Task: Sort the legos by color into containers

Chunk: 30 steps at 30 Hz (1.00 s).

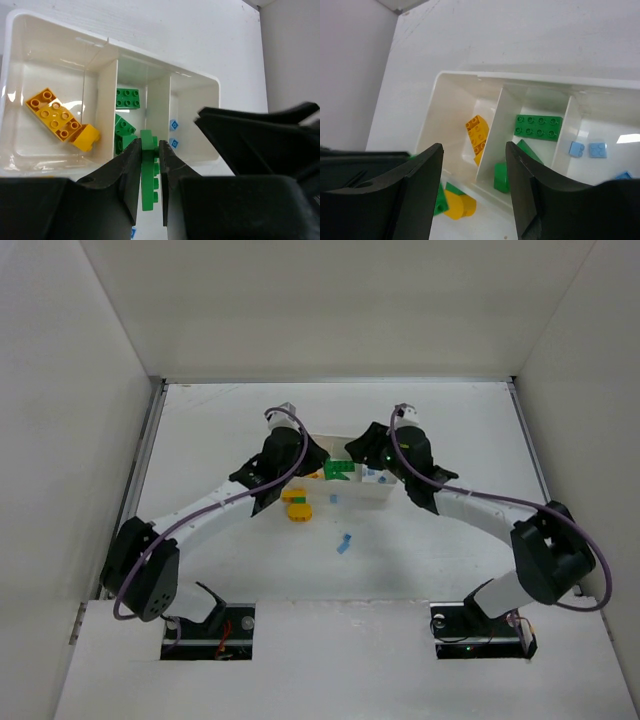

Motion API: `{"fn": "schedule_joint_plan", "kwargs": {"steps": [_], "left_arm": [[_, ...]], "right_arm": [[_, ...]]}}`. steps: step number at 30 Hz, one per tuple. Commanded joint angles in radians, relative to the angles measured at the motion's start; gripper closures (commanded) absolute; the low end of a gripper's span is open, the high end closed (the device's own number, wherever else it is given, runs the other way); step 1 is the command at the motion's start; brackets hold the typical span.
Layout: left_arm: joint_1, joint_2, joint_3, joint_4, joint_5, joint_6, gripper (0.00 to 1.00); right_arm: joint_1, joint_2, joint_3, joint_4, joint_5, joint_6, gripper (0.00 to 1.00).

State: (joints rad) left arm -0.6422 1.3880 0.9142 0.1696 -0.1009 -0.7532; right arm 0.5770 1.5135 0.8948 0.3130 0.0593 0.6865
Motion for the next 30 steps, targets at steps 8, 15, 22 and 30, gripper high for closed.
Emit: {"fn": "schedule_joint_plan", "kwargs": {"steps": [8, 15, 22, 30], "left_arm": [[-0.052, 0.192, 0.162, 0.159, -0.112, 0.139, 0.91], [-0.043, 0.344, 0.268, 0.165, -0.102, 0.164, 0.77], [-0.035, 0.304, 0.261, 0.139, -0.111, 0.175, 0.47], [-0.011, 0.067, 0.057, 0.068, -0.172, 0.144, 0.44]], "right_arm": [[-0.001, -0.360, -0.266, 0.012, 0.086, -0.007, 0.49], [0.050, -0.522, -0.347, -0.049, 0.105, -0.019, 0.41], [0.174, -0.503, -0.338, -0.084, 0.103, -0.099, 0.33], [0.407, -0.245, -0.232, -0.061, 0.114, -0.183, 0.21]]}}
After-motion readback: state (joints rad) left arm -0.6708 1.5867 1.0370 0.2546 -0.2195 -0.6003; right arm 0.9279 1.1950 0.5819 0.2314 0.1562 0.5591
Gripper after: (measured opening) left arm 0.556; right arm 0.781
